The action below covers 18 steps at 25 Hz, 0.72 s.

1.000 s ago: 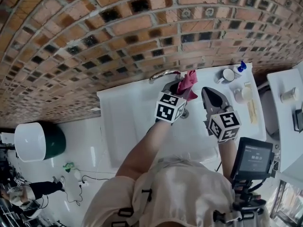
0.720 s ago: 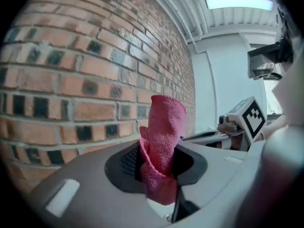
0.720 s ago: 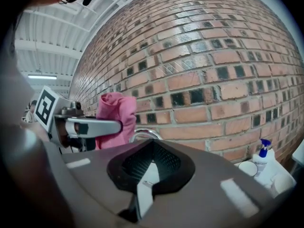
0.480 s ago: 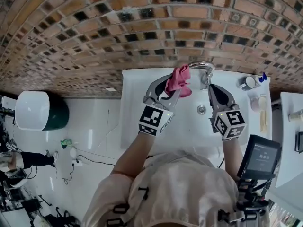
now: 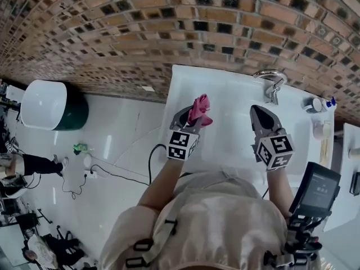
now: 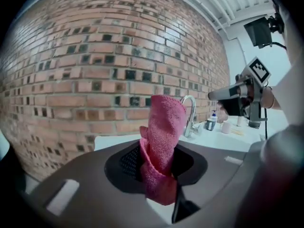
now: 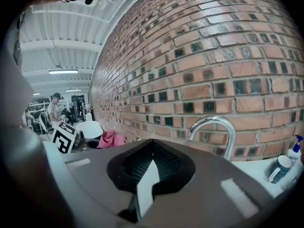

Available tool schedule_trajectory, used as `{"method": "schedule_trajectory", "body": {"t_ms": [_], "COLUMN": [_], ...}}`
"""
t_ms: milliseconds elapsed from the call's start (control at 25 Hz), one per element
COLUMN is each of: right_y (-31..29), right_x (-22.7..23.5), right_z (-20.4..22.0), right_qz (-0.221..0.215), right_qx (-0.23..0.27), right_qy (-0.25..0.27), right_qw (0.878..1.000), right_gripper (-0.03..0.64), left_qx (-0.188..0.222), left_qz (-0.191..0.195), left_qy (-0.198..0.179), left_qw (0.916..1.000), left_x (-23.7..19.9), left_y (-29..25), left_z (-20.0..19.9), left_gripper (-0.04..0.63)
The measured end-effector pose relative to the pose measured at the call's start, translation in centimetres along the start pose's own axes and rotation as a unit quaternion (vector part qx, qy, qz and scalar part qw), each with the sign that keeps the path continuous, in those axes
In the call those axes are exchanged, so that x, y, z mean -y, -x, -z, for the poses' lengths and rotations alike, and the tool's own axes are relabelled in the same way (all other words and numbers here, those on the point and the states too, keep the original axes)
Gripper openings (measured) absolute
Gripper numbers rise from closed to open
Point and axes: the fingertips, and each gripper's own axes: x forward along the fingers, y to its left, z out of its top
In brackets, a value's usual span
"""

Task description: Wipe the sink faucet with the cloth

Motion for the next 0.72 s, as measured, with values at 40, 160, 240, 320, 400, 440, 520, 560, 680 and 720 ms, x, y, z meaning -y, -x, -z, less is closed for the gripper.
{"method": "schedule_trajectory", "body": {"t_ms": [40, 160, 240, 320, 400, 440, 520, 560, 680, 720], "right_y": [-0.3, -1.1, -1.4, -1.7, -2.1, -2.2, -2.1, -2.1, -2.2, -2.2], "right_x": [-0.6, -2.2, -3.0, -3.6, -4.1, -4.2, -4.2, -4.1, -4.1, -4.1], "right_z": [0.1, 0.3, 0.3, 0.0, -0.3, -0.4, -0.4, -0.5, -0.6, -0.6], "right_qz": [-0.002, -0.01, -0.014, -0.016, -0.017, -0.017, -0.014, -0.012, -0.012, -0.013], "right_qx": [-0.002, -0.01, -0.014, -0.013, -0.011, -0.011, -0.012, -0.013, -0.014, -0.015], "right_qy": [0.003, 0.009, 0.01, 0.012, 0.015, 0.016, 0.017, 0.018, 0.022, 0.023], "right_qw": [1.0, 1.0, 1.0, 1.0, 1.0, 1.0, 1.0, 1.0, 1.0, 1.0], "right_gripper": [-0.011, -0.011, -0.011, -0.011, -0.011, -0.011, -0.011, -0.011, -0.011, -0.011], "left_qx": [-0.013, -0.041, -0.055, -0.073, -0.093, -0.101, -0.112, -0.115, -0.14, -0.153], "left_qz": [-0.007, -0.022, -0.028, -0.032, -0.036, -0.036, -0.028, -0.023, -0.027, -0.032], "left_qy": [0.011, 0.026, 0.026, 0.023, 0.023, 0.026, 0.039, 0.044, 0.037, 0.031], "left_qw": [0.9998, 0.9986, 0.9977, 0.9965, 0.9948, 0.9939, 0.9926, 0.9921, 0.989, 0.9872], "left_x": [-0.8, -2.8, -3.6, -4.3, -5.1, -5.2, -5.0, -4.8, -5.0, -5.2], "left_y": [0.3, 1.1, 1.2, 1.0, 0.8, 0.6, -0.1, -0.4, -0.8, -0.7], "left_z": [1.6, 5.5, 7.3, 9.0, 10.6, 11.3, 12.3, 12.7, 14.4, 15.1], "left_gripper": [0.114, 0.114, 0.114, 0.114, 0.115, 0.115, 0.115, 0.115, 0.118, 0.124]}}
